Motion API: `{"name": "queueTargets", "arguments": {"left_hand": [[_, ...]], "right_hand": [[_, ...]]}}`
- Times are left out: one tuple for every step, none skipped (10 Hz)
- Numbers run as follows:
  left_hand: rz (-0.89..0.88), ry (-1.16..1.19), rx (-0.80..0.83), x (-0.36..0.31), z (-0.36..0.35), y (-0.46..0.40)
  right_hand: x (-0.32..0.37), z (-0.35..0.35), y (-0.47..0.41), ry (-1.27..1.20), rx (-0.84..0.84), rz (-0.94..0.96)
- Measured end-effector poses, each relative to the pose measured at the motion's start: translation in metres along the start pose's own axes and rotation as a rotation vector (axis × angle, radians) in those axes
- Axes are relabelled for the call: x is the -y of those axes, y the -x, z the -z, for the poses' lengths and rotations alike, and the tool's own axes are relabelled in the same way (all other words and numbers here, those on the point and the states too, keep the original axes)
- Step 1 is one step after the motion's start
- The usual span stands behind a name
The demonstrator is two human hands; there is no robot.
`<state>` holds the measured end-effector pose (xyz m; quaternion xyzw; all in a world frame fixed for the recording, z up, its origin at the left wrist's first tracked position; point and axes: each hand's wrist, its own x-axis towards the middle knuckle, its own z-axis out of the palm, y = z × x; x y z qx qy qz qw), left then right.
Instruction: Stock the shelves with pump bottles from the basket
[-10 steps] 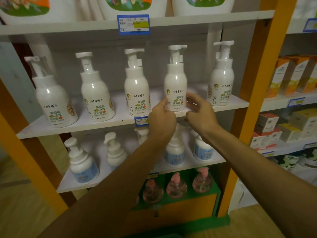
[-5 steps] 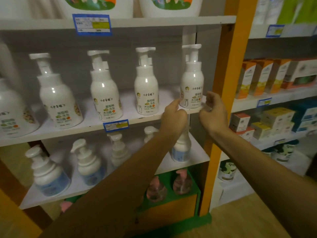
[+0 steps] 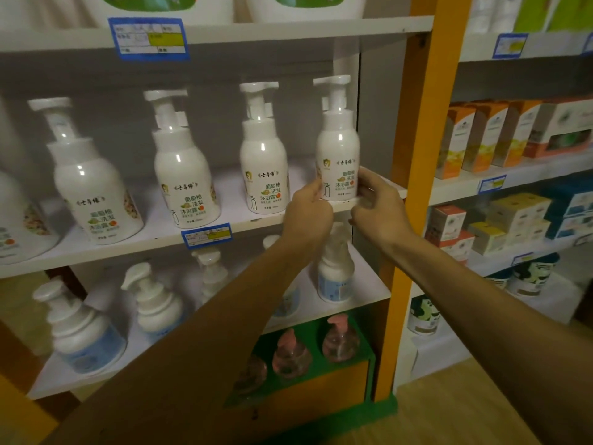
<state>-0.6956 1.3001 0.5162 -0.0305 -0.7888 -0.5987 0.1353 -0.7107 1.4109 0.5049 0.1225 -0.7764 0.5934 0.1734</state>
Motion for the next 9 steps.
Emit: {"name": "queueTargets", "arguments": {"left_hand": [[-0.014, 0.006, 0.011, 0.003, 0.005, 0.004], [-0.042, 0.001, 0.02, 0.006, 0.008, 0.005], [-0.042, 0.001, 0.013, 0.007, 0.008, 0.005], [-0.051, -0.008, 0.013, 0.008, 0.01, 0.003], [-0.068, -0.023, 0.025, 0.009, 0.011, 0.002], [-0.064, -0.02, 0.039, 0.007, 0.013, 0.002], [-0.054, -0.027, 0.056, 0.006, 0.015, 0.006], [-0.071, -0.065, 0.06, 0.01, 0.018, 0.011], [-0.099, -0.062, 0.04, 0.008, 0.022, 0.028]], "right_hand": [[0.001, -0.003, 0.001, 0.001, -0.004, 0.01], [0.0, -0.005, 0.001, 0.008, -0.011, 0.013], [-0.002, -0.005, 0.002, 0.033, -0.003, 0.018], [-0.002, -0.005, 0.002, 0.047, 0.006, 0.03], [-0.003, -0.005, 0.003, 0.072, 0.01, 0.044], [-0.002, -0.004, 0.002, 0.06, 0.024, 0.039], [-0.001, -0.005, 0.007, 0.054, 0.017, 0.026], [0.0, -0.008, 0.018, 0.042, -0.019, 0.031], [0.001, -0.016, 0.037, 0.036, -0.044, 0.027]]}}
